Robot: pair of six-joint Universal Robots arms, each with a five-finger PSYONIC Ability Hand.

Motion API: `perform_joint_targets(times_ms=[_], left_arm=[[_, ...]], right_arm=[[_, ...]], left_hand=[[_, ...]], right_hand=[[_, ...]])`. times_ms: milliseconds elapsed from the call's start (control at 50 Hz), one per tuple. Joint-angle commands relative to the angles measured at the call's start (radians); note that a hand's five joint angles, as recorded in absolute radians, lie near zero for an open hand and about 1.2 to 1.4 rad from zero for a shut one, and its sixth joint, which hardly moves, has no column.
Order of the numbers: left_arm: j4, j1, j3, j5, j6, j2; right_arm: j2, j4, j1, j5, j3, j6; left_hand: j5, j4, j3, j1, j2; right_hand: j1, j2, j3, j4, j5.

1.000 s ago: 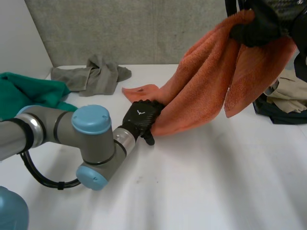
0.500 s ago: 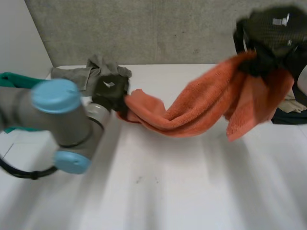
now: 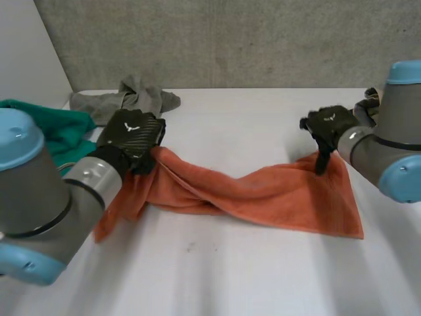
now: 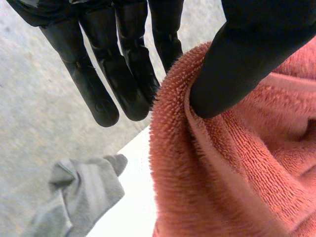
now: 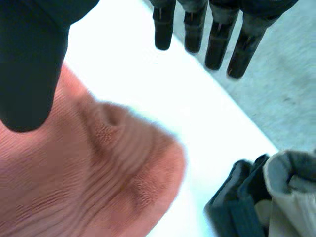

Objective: Fold the laundry.

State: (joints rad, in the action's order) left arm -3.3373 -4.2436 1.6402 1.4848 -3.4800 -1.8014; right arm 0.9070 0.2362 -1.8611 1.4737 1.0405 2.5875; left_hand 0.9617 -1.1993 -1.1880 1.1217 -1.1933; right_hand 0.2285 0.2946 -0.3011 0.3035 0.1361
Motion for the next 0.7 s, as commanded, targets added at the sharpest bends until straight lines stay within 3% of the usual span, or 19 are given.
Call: perform_joint_targets(times_ms=[20, 120, 160, 300, 440, 520, 700], left_arm=[[0.054, -0.005, -0.114, 0.009, 0.006, -0.093], [0.062, -0.012, -0.118, 0.008, 0.009, -0.092], [0.062, -0.012, -0.118, 0.008, 0.009, -0.092], [0.062, -0.016, -0.118, 0.008, 0.013, -0.098], [0.061, -0.015, -0.135, 0.008, 0.015, -0.11], [0.061, -0.016, -0.152, 0.008, 0.015, -0.111], [0.061, -0.03, -0.168, 0.008, 0.015, -0.118]], right_arm=[[0.145, -0.106, -0.029, 0.08, 0.084, 0.068], [0.312, -0.091, -0.026, 0.057, 0.24, 0.06], [0.354, -0.048, -0.02, 0.03, 0.317, 0.05], [0.398, 0.04, 0.02, -0.077, 0.533, 0.046], [0.386, -0.19, 0.071, -0.148, 0.713, 0.04], [0.311, -0.332, 0.095, -0.159, 0.76, 0.043], [0.191, -0.4, 0.102, -0.179, 0.722, 0.03]], left_hand=[[0.26, -0.197, -0.208, 0.275, -0.203], [0.26, -0.197, -0.208, 0.275, -0.203], [0.26, -0.197, -0.208, 0.275, -0.203], [0.26, -0.197, -0.208, 0.275, -0.203], [0.26, -0.197, -0.208, 0.275, -0.203], [0.26, -0.197, -0.208, 0.275, -0.203], [0.26, -0.197, -0.208, 0.275, -0.203]], right_hand=[[-0.054, -0.12, 0.127, -0.129, -0.136], [-0.024, -0.09, 0.097, -0.099, -0.106], [0.208, 0.141, -0.135, 0.133, 0.125], [0.285, 0.219, -0.212, 0.21, 0.203], [0.323, 0.257, -0.251, 0.248, 0.241], [0.408, 0.342, -0.335, 0.333, 0.326], [0.523, 0.457, -0.45, 0.448, 0.441]])
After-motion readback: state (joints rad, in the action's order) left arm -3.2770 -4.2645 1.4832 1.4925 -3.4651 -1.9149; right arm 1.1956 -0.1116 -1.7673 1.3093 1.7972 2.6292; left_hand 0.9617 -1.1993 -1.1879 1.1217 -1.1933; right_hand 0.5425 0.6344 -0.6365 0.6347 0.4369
